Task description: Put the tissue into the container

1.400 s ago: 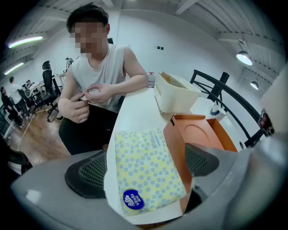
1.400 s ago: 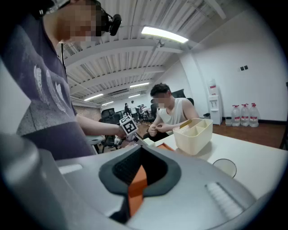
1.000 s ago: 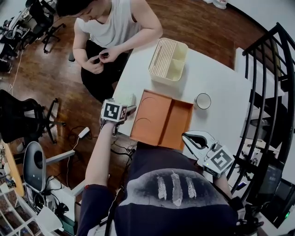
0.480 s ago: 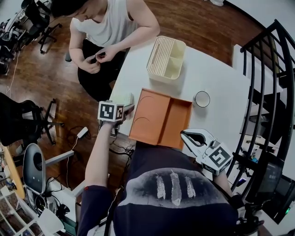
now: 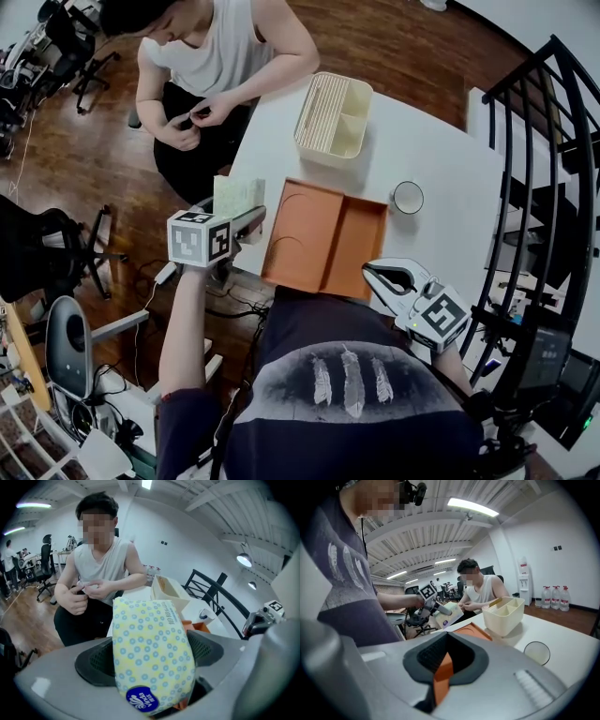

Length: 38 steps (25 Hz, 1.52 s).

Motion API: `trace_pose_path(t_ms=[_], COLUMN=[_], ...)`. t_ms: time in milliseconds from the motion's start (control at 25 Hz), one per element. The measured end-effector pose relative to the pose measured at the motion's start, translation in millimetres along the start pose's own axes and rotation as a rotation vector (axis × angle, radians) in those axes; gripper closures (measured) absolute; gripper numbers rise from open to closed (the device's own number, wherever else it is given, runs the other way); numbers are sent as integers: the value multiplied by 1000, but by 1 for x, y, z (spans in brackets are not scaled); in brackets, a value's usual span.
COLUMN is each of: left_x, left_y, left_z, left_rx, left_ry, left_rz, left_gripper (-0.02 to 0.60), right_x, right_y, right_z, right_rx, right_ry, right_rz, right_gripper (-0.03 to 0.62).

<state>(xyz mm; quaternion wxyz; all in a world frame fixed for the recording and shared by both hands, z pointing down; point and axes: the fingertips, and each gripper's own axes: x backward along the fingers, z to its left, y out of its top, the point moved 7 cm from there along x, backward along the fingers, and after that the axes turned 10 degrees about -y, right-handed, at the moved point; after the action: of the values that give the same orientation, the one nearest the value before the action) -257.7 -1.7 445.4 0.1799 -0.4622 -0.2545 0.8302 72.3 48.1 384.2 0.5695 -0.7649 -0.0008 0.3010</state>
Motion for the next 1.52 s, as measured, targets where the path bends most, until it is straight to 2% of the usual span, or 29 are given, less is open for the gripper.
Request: trace_pose_path(t_ms=[120, 280, 440, 560, 760, 960, 1280, 1520], left_x=[16, 13, -22, -52, -91, -123, -161, -170], left_y=[17, 27, 20, 9, -11, -30, -58, -54], left_z=[-33, -90, -138, -161, -183, -206, -202, -208], left_rx=[-16, -1, 51, 63, 117, 106, 68, 44], left_ry=[-84, -252, -395, -434, -424, -392, -235, -181], left_rz=[-88, -160, -130, -80, -32, 31, 58, 43], left_gripper=[126, 126, 125, 124, 121, 118, 111, 109], right_x=[1, 8, 21, 30, 44, 60, 79, 93], right_y=[1, 0, -5, -10, -24, -36, -44, -52], right_z=[0, -3, -11, -17, -22, -27, -37, -50], right_rx=[8, 9, -2, -9, -24, -37, -18, -16], right_ry=[-6, -38, -85, -114, -134, -124, -86, -70], right_rz=[-6, -17, -18, -14, -9, -5, 8, 17], right_gripper=[591, 591, 591, 591, 591, 591, 591, 591])
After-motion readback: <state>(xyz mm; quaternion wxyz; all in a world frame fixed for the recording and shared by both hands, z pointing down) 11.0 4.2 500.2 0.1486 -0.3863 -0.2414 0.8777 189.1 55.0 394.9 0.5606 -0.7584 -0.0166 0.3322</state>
